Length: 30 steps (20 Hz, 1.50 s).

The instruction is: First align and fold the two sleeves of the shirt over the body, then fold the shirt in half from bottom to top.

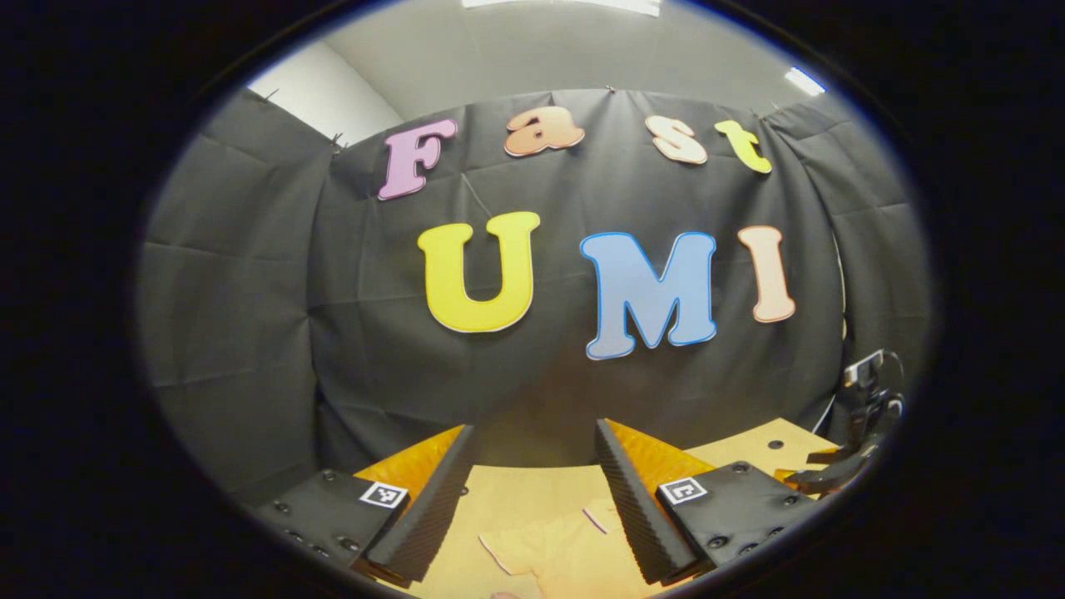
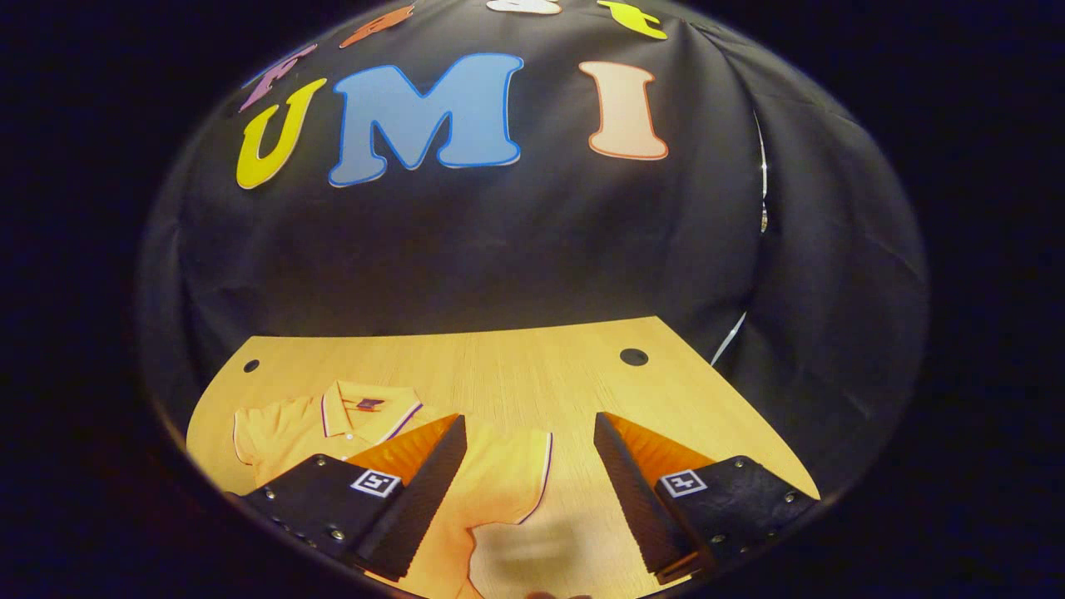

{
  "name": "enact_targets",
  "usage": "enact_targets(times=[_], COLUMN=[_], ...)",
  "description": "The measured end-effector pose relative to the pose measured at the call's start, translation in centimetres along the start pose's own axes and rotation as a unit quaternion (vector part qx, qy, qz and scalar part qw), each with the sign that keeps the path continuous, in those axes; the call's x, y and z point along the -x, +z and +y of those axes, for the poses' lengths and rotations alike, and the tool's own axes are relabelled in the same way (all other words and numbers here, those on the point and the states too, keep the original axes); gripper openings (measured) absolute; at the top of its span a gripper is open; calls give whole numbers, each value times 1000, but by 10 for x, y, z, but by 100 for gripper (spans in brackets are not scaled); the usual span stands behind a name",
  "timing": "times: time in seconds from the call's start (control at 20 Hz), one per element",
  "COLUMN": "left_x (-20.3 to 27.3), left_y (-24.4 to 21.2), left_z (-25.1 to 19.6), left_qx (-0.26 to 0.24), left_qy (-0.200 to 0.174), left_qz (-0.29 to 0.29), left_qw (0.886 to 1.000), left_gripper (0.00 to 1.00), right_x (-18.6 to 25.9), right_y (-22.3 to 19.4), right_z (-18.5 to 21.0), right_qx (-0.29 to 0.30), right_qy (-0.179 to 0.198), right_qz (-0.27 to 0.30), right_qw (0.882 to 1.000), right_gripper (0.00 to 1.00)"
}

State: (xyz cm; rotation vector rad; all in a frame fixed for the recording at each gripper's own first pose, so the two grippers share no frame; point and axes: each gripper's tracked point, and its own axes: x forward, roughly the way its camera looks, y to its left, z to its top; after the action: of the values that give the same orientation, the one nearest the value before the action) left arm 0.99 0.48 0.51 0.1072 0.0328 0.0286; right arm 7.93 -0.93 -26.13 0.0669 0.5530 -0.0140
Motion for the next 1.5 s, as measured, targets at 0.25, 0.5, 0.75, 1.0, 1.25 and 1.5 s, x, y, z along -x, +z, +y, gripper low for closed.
enact_targets(times=[0.25, 0.5, 0.75, 1.0, 1.25, 1.5], left_x=[2, 3, 6, 8, 6, 3], left_y=[-8, -18, -21, -24, -28, -30], left_z=[14, 25, 29, 36, 37, 45], left_qx=[-5, -7, -12, -15, -16, -16], left_qy=[24, 47, 59, 66, 63, 63], left_qz=[15, 29, 35, 38, 42, 43], left_qw=[1000, 998, 998, 997, 997, 997], left_gripper=[94, 94, 94, 95, 94, 94], right_x=[-40, -74, -85, -92, -93, -87], right_y=[-50, -85, -110, -103, -94, -62], right_z=[-8, 2, 14, 19, 30, 85], right_qx=[14, 1, -16, -36, -24, -4], right_qy=[-6, 15, 36, 35, 40, 94], right_qz=[64, 123, 170, 171, 182, 155], right_qw=[998, 992, 985, 984, 982, 983], right_gripper=[98, 98, 86, 35, 5, 5])
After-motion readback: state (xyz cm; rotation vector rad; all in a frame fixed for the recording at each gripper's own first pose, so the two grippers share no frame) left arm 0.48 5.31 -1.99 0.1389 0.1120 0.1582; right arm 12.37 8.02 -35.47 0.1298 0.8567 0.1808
